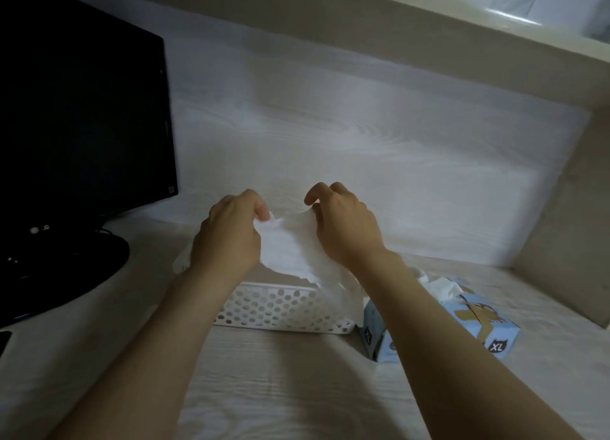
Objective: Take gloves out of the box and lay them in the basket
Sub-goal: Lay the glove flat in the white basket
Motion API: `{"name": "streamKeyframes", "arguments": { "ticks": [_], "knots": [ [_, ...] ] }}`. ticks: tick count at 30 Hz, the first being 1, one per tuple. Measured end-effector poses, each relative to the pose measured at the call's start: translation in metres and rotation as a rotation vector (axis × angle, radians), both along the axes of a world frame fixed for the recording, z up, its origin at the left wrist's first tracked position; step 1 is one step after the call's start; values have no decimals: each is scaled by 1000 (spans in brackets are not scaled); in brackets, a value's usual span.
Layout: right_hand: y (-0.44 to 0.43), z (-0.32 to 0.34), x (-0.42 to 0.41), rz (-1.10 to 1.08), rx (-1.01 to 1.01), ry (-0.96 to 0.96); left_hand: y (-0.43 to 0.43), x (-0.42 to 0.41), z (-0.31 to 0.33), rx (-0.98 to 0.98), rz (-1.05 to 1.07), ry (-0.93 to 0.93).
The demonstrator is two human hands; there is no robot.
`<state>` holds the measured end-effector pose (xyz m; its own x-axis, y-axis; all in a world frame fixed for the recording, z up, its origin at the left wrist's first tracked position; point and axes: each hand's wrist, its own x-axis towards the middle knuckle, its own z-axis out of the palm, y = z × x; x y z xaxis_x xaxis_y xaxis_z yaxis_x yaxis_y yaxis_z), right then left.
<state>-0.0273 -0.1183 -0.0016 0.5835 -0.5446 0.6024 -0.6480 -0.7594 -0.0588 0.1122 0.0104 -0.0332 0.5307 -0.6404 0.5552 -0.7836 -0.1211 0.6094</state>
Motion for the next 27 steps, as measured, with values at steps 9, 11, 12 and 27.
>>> {"name": "streamKeyframes", "arguments": {
  "ticks": [9, 11, 12, 27],
  "knots": [
    [-19, -21, 26, 162, 112, 189, 2, 4, 8, 438, 192, -94],
    [-24, -21, 25, 164, 152, 151, 2, 5, 8, 511, 193, -88],
    [-26, -18, 23, 166, 188, 132, 2, 5, 7, 534, 193, -85],
    [-23, -9, 2, 310, 150, 207, -1, 0, 12, 603, 260, -263]
  ]
}}
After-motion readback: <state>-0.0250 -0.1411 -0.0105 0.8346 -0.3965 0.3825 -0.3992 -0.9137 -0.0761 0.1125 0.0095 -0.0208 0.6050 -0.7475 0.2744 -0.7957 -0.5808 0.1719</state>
